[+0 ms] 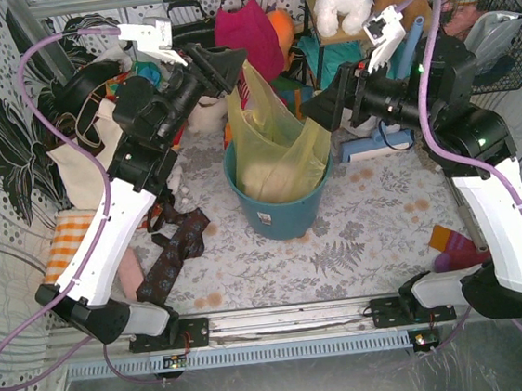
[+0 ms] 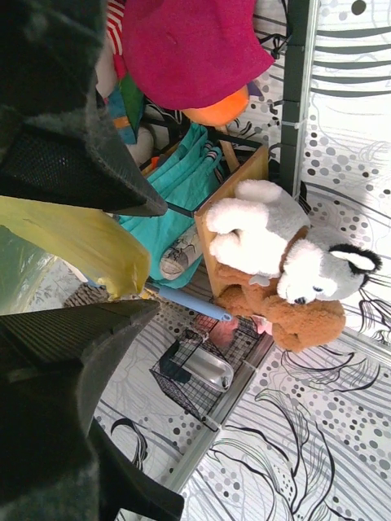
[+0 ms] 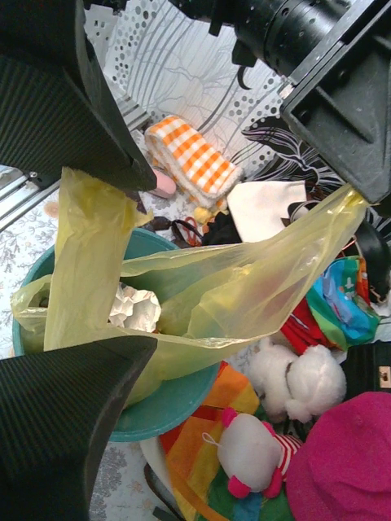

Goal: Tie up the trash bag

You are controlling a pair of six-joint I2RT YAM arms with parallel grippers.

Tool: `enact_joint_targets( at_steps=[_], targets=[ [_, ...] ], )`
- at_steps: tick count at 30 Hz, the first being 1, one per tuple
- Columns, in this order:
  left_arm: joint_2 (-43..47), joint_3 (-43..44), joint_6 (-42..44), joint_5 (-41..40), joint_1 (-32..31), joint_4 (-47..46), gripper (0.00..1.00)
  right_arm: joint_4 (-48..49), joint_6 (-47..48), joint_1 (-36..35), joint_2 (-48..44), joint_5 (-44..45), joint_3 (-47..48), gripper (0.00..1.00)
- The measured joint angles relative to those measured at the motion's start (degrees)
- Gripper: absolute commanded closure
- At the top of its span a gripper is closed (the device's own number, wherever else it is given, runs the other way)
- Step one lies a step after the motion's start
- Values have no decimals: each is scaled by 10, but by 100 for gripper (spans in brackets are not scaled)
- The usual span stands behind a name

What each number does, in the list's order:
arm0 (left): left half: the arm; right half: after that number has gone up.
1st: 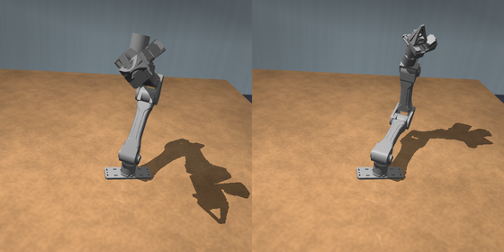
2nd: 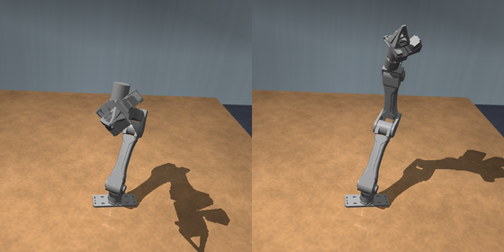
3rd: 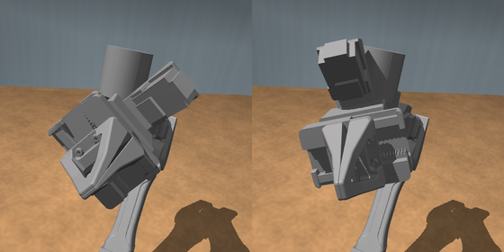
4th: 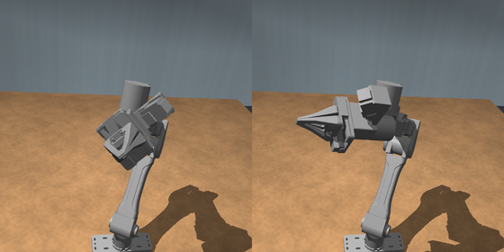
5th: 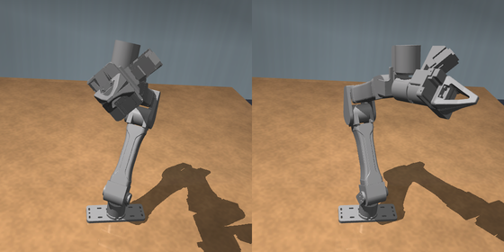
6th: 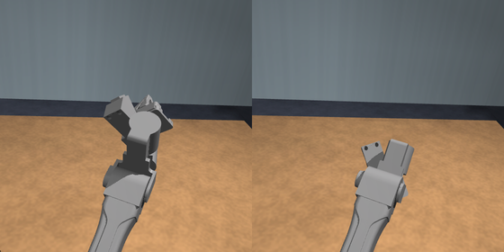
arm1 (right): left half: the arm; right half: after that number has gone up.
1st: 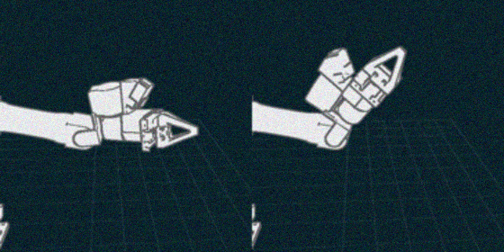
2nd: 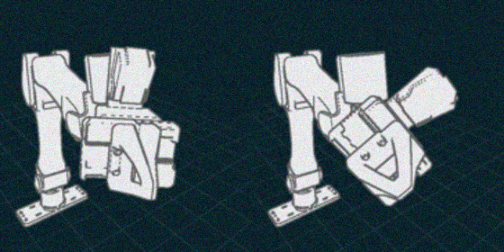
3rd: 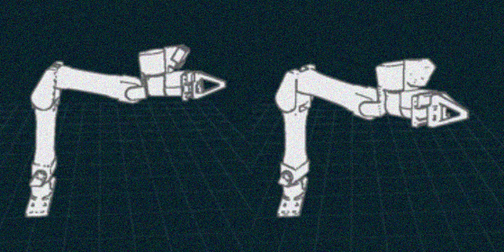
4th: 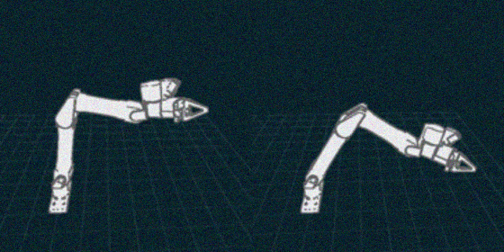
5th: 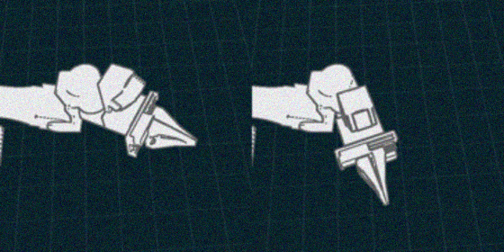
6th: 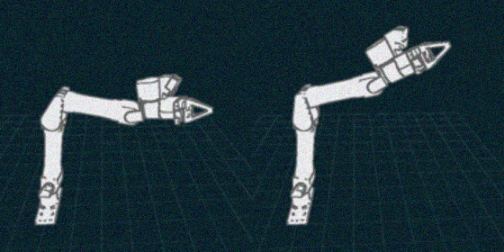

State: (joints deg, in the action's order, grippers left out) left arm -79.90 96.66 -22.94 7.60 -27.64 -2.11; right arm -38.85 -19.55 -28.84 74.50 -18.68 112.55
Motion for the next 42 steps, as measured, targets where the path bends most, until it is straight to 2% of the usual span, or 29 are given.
enact_joint_targets(
  at_steps=[1, 2, 5, 6, 10, 17, 20, 28, 31, 37, 42],
  targets=[
    [-2, 0, -2, 2, 0, 0, 45, -2, 2, 0, -3, -2, -6, 32],
    [-4, 0, -2, 2, 0, 0, 48, -3, 4, 0, -6, -3, -12, 46],
    [-10, 0, -4, 2, 0, 1, 76, -4, 9, 0, -18, -6, -31, 89],
    [-11, 0, -5, 2, 0, 1, 83, -3, 10, 0, -21, -6, -36, 100],
    [-12, 0, -7, 3, 0, -1, 100, 9, 10, 0, -29, 8, -46, 100],
    [-11, 13, -2, 3, 0, -5, 100, 48, 10, 0, -18, 68, -32, 100],
    [-11, 42, 6, 1, 0, -3, 100, 50, 12, 0, 21, 85, 32, 100],
    [12, 97, 23, -5, 0, 0, 100, 37, 42, -1, 179, 126, 275, 100],
    [22, 107, 24, -5, 0, 1, 100, 39, 55, -1, 214, 135, 322, 100],
    [40, 109, 23, -5, 0, 1, 100, 82, 71, -1, 223, 137, 316, 100],
    [59, 80, 16, -5, 0, -5, 100, 116, 81, 0, 193, 137, 249, 100]
  ],
)
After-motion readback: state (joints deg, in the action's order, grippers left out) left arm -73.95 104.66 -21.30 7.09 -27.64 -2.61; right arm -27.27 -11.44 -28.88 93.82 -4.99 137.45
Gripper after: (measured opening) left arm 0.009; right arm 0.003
